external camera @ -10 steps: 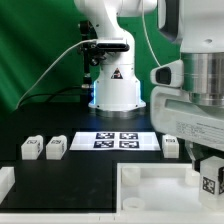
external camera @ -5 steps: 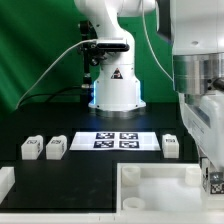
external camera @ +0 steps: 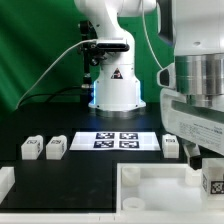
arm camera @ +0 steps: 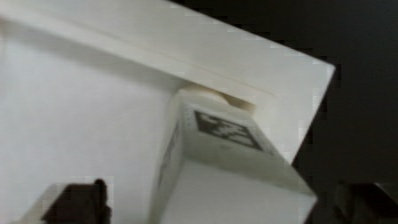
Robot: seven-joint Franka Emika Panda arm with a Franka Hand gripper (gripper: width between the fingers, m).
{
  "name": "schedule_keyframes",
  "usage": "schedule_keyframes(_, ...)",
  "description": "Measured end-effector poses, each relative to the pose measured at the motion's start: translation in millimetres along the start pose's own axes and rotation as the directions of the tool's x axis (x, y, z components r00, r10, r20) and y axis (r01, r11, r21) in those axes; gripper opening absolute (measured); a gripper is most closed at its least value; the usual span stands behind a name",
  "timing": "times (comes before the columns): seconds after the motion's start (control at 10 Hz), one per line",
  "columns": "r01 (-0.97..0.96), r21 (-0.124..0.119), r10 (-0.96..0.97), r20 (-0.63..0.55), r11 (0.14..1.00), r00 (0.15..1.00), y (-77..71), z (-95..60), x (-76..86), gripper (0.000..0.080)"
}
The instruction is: Assemble one leg
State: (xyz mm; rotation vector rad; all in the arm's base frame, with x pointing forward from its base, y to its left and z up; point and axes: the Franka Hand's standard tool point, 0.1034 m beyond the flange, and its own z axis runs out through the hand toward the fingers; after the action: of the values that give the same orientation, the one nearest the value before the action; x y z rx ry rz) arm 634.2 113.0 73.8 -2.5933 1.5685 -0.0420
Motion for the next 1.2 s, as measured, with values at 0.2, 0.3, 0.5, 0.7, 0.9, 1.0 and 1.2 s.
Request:
schedule_keyframes(0.2,0.200,-0.002,-0.200,-0.002,0.980,0.980,0.2,-0.1,0.6,0.0647)
schedule_keyframes(0.3,0.355,-0.009,-0.355,-0.006,0.935,0.935,0.6,0.0,1.0,0.0647)
schedule_keyframes(0.5,0.734,-0.039,-0.735,-0.013,0.678,0.678,-3.3,-3.5,1.3,0.0649)
schedule_keyframes(0.7,0.900,-0.047,-0.899,0.043,0.433,0.435,0.9,-3.3,1.5,0.0649)
schedule_keyframes(0.9,0.922,-0.045,-0.922,0.038,0.384,0.386,-0.2,-3.8,3.0,0.0649)
schedule_keyframes(1.0,0.905,-0.046,-0.905,0.036,0.423,0.425,-0.2,-3.8,3.0,0.0527)
schedule_keyframes(1.2,0.803,-0.048,-0.803,0.027,0.594,0.595,-0.7,-3.7,1.7,0.0391)
